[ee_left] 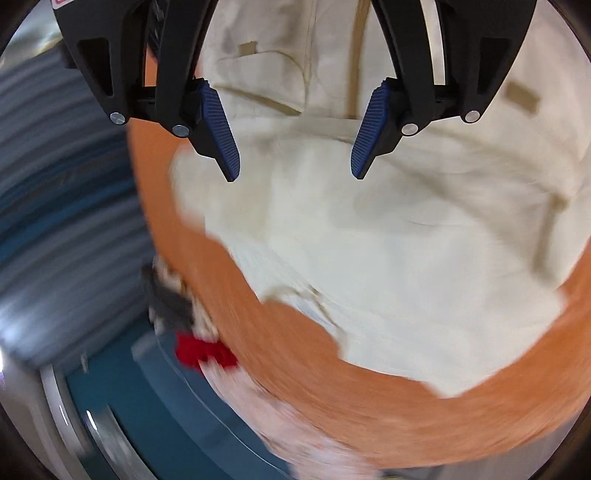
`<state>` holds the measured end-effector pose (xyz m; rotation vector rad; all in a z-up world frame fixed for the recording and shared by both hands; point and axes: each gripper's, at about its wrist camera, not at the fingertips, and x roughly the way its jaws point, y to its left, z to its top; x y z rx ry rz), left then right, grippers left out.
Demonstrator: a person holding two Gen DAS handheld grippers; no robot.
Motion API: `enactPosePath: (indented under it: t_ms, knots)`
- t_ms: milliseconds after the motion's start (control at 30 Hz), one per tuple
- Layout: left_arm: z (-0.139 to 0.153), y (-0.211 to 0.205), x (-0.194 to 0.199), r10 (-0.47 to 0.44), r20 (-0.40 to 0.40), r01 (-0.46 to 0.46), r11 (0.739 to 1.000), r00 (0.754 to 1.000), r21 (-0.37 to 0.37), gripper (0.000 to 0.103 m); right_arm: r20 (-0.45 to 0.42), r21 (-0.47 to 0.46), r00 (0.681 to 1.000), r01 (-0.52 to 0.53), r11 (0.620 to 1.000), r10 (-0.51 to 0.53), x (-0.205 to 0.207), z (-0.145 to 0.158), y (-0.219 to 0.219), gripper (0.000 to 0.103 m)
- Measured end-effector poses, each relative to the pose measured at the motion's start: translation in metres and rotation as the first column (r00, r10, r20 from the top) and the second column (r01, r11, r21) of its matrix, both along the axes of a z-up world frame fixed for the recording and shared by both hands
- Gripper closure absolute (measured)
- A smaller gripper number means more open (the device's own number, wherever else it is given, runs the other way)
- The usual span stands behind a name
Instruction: Fold large clothes
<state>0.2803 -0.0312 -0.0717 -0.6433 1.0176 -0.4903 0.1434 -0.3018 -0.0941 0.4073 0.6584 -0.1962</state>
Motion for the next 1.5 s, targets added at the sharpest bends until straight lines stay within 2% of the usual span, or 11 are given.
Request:
enactPosePath:
  t_ms: [100, 467, 567, 633, 733, 833, 900, 1000, 1133, 1267, 1500]
  knots:
    - [-0.003, 0.061, 0.013, 0.147, -0.063, -0.152, 0.984, 0.987, -0.092, 0.040, 0.024, 0.053, 1.000, -0.004, 0.999, 0.003, 0.020, 0.006, -0.002, 0.030]
    - [-0.052, 0.157, 0.072, 0.379, -0.170, -0.389, 0.921, 0.909, -0.025, 0.040, -0.105, 0.221, 0.991, 0.100, 0.970, -0.079, 0.062, -0.045, -0.027, 0.030]
    - [-0.070, 0.167, 0.077, 0.402, -0.221, -0.422, 0.905, 0.889, -0.050, 0.040, -0.118, 0.233, 0.991, 0.090, 0.968, -0.063, 0.068, -0.051, -0.026, 0.048]
    - [-0.081, 0.170, 0.082, 0.423, -0.257, -0.452, 0.890, 0.869, -0.062, 0.040, -0.116, 0.235, 0.993, 0.059, 0.970, -0.032, 0.075, -0.050, -0.023, 0.083]
    - [-0.084, 0.176, 0.085, 0.446, -0.267, -0.479, 0.875, 0.854, -0.070, 0.041, -0.085, 0.245, 0.996, 0.035, 0.969, -0.015, 0.081, -0.033, -0.029, 0.101]
    - [-0.079, 0.173, 0.093, 0.439, -0.254, -0.469, 0.881, 0.862, -0.067, 0.049, 0.020, 0.186, 1.000, 0.017, 0.982, -0.021, 0.078, 0.015, -0.041, 0.102]
    - [-0.074, 0.166, 0.100, 0.422, -0.237, -0.440, 0.897, 0.875, -0.027, 0.076, 0.060, 0.123, 0.998, 0.011, 0.992, -0.019, 0.073, 0.040, -0.046, 0.102]
    - [-0.066, 0.156, 0.103, 0.389, -0.198, -0.388, 0.921, 0.899, 0.048, 0.095, 0.049, -0.032, 0.999, 0.008, 0.999, -0.007, 0.068, 0.056, -0.045, 0.102]
    - [-0.056, 0.140, 0.088, 0.380, -0.087, -0.356, 0.911, 0.921, 0.207, 0.098, -0.133, -0.149, 0.991, -0.021, 0.989, 0.001, 0.079, 0.007, -0.034, 0.102]
    - [-0.067, 0.129, 0.082, 0.359, -0.042, -0.322, 0.877, 0.933, 0.356, 0.100, -0.246, -0.099, 0.969, -0.018, 0.995, -0.007, 0.077, -0.045, -0.035, 0.102]
    - [-0.074, 0.112, 0.078, 0.294, 0.040, -0.275, 0.824, 0.955, 0.496, 0.100, -0.275, -0.081, 0.961, -0.013, 0.997, -0.009, 0.075, -0.073, -0.030, 0.099]
